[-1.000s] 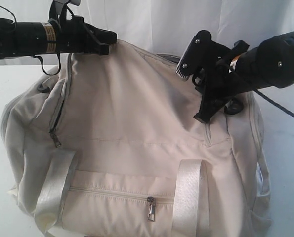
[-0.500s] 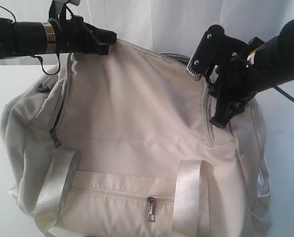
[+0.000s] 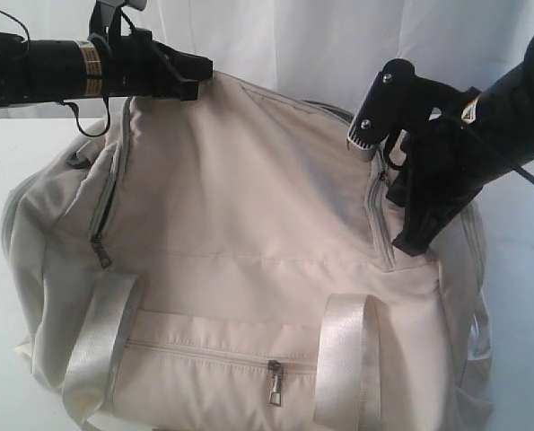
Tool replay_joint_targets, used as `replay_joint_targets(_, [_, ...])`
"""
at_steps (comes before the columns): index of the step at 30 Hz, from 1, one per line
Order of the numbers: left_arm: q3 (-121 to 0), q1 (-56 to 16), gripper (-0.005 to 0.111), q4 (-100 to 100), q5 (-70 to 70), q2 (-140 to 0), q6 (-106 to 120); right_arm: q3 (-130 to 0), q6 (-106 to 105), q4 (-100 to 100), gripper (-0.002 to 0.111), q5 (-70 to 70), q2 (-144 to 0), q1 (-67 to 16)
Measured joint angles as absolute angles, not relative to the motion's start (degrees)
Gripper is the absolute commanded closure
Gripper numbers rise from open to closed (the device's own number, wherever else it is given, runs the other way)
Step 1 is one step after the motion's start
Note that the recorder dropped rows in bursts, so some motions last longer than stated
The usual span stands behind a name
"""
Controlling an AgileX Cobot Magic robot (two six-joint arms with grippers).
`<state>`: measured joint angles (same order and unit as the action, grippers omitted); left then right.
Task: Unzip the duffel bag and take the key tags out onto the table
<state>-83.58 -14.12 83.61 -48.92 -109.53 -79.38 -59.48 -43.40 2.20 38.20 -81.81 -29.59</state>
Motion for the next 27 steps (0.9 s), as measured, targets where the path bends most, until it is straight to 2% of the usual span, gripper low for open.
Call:
replay_joint_targets(8, [-83.6, -14.1, 0.107, 83.6, -48.9, -109.5, -79.4, -59.5, -50.1, 13.2, 0.108, 45.2, -80.4, -29.6])
replay_joint_targets(27, [-83.6, -14.1, 0.107, 83.6, -48.8, -109.5, -79.4, -59.6, -51.5, 24.2, 0.108, 65.4, -67.7, -29.6])
